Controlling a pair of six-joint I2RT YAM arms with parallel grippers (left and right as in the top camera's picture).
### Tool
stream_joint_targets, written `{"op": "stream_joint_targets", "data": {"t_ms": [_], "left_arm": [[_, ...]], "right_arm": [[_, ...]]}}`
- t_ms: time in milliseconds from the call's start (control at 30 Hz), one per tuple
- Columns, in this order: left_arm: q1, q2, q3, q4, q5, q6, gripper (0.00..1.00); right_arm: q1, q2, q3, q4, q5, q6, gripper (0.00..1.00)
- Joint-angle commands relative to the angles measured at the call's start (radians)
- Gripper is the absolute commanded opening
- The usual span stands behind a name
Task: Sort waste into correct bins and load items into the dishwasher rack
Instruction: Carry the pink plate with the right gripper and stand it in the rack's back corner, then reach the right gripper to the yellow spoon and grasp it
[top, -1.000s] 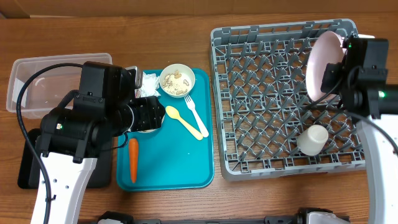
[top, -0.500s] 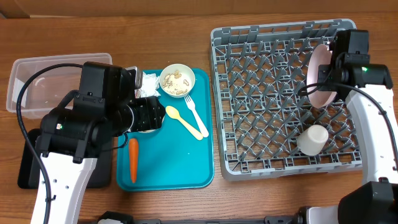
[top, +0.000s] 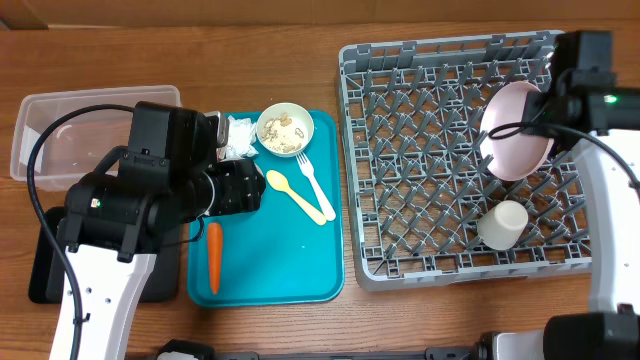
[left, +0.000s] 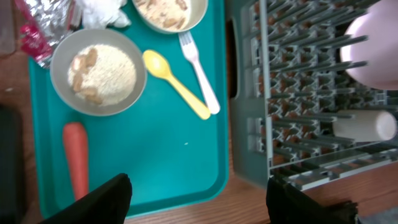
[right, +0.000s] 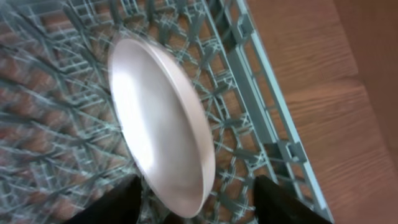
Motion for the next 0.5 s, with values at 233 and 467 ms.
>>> {"op": "stream_joint_targets", "data": {"t_ms": [233,467], "left_arm": [[-0.003,-0.009,-0.014,-0.106,-0.203,-0.1,0.71],[0.054,-0.031,0.087,-0.208,-0.299,-0.168,0.66]], "right_arm": [[0.011,-0.109,0.237,-0.106,-0.94,0.064,0.69],[0.267,-0.07,0.185,-0.145,-0.772,0.042,0.67]]}}
